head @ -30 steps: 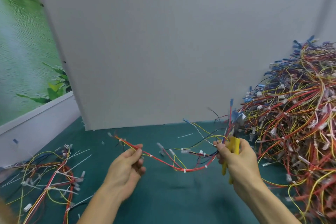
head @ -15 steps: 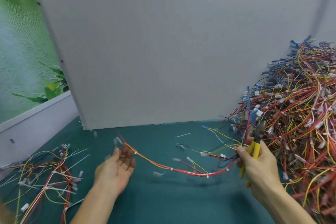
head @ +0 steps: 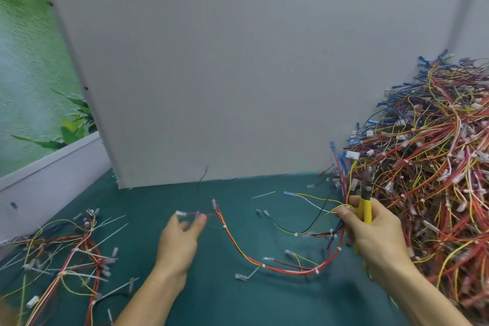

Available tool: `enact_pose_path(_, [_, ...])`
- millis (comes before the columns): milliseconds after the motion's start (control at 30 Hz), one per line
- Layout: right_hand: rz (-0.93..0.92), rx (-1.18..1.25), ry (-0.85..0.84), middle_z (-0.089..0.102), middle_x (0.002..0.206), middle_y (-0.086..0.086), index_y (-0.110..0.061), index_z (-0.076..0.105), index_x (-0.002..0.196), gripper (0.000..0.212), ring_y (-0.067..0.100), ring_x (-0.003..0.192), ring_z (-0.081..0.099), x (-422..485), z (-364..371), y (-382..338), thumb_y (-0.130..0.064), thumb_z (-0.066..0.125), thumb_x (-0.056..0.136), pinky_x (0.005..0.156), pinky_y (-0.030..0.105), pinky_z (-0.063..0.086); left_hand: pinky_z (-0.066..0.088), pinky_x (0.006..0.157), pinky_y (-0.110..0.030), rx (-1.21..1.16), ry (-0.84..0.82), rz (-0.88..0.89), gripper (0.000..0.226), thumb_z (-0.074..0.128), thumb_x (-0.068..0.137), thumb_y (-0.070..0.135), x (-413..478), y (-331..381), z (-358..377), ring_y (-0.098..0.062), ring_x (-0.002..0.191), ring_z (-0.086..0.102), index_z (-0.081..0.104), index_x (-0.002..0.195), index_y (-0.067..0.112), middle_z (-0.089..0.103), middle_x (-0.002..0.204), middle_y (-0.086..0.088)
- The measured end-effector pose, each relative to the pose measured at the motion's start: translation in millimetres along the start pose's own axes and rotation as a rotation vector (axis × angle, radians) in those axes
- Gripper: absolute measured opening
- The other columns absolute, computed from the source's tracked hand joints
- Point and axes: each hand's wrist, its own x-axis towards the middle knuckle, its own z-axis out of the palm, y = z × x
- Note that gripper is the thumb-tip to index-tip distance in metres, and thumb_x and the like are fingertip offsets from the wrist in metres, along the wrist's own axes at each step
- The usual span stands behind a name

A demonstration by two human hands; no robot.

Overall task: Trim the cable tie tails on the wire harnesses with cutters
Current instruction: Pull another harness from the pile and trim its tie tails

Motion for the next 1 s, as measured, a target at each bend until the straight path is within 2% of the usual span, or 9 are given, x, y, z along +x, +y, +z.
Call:
enact_pose_path(67, [0.014,-0.041,-0.026,0.071,0.077,-0.001,-0.015,0.065,0.094,0.016,0.007,0.058,0.057,-1,6,-5,-0.009,0.075,0.082,0.06,0.027,0.043,0.038,0.103,-0.043,0.564,0.068,0.048,0.072,0.066,0.086,0.039,-11,-7,8,-0.029,0.128,0.041,0.031,0.141,0.007,0.039,0.145,-0.013])
enact_pose_path(133, [0.04,-0.061,-0.048,0.07,0.076,0.001,-0.017,0.065,0.092,0.017,0.008,0.056,0.057,-4,13,-13,-0.01,0.076,0.081,0.059,0.026,0.043,0.028,0.107,-0.037,0.925,0.046,0.342,0.079,0.061,0.086,0.051,-33,-8,22,-0.023,0.137,0.027,0.023,0.148,0.02,0.023,0.153,0.0])
enact_pose_path(200, [0.067,-0.053,-0.077,0.068,0.071,0.0,-0.017,0.064,0.09,0.019,0.004,0.051,0.057,-6,23,-24,-0.009,0.077,0.079,0.056,0.024,0.042,0.028,0.104,-0.028,0.867,-0.174,0.623,0.064,0.057,0.084,0.057,-54,-5,41,-0.013,0.129,0.034,0.041,0.141,0.031,0.037,0.144,0.013])
enact_pose_path(300, [0.104,0.015,-0.156,0.068,0.067,-0.003,-0.016,0.064,0.09,0.02,0.005,0.05,0.057,-12,38,-43,-0.007,0.078,0.078,0.056,0.028,0.043,0.04,0.092,-0.022,0.624,-0.402,0.736,0.049,0.064,0.083,0.051,-75,3,68,-0.008,0.099,0.054,0.062,0.125,0.025,0.062,0.115,0.013])
enact_pose_path(400, [0.069,0.013,-0.208,0.068,0.069,-0.002,-0.016,0.065,0.087,0.016,0.005,0.055,0.06,-20,48,-60,-0.007,0.076,0.08,0.056,0.024,0.046,0.039,0.062,-0.016,0.365,-0.396,0.706,0.018,0.069,0.081,0.036,-82,19,81,-0.001,0.06,0.046,0.071,0.094,0.024,0.058,0.068,0.016])
enact_pose_path(467, [-0.06,-0.162,-0.172,0.067,0.068,-0.001,-0.018,0.065,0.08,0.01,0.011,0.064,0.063,-25,49,-64,-0.015,0.075,0.081,0.061,0.026,0.05,0.036,0.054,-0.017,0.212,-0.386,0.641,0.002,0.069,0.083,0.024,-82,25,85,0.001,0.054,0.043,0.07,0.085,0.023,0.055,0.056,0.01])
enact_pose_path(633, [-0.182,-0.438,-0.245,0.063,0.059,0.0,-0.017,0.064,0.071,0.021,0.021,0.065,0.058,-44,46,-61,-0.034,0.067,0.085,0.062,0.032,0.045,0.027,0.047,-0.014,0.123,-0.33,0.631,0.026,0.069,0.084,0.013,-83,36,85,-0.004,0.049,0.033,0.063,0.063,0.027,0.044,0.048,0.011])
enact_pose_path(867, [-0.167,-0.397,-0.265,0.064,0.058,0.004,-0.016,0.067,0.069,0.012,0.022,0.059,0.057,-34,44,-64,-0.021,0.068,0.08,0.061,0.033,0.047,0.045,0.069,-0.023,0.292,-0.247,0.847,0.006,0.07,0.081,0.03,-85,31,85,-0.001,0.072,0.051,0.07,0.087,0.03,0.061,0.074,0.023])
enact_pose_path(1000, [-0.264,-0.169,-0.169,0.054,0.057,0.003,-0.011,0.068,0.073,0.011,0.009,0.052,0.041,-14,28,-92,-0.011,0.069,0.084,0.05,0.024,0.036,0.04,0.093,-0.028,0.287,-0.077,1.034,0.043,0.059,0.083,0.046,-87,39,73,-0.006,0.107,0.053,0.066,0.116,0.019,0.06,0.116,0.013])
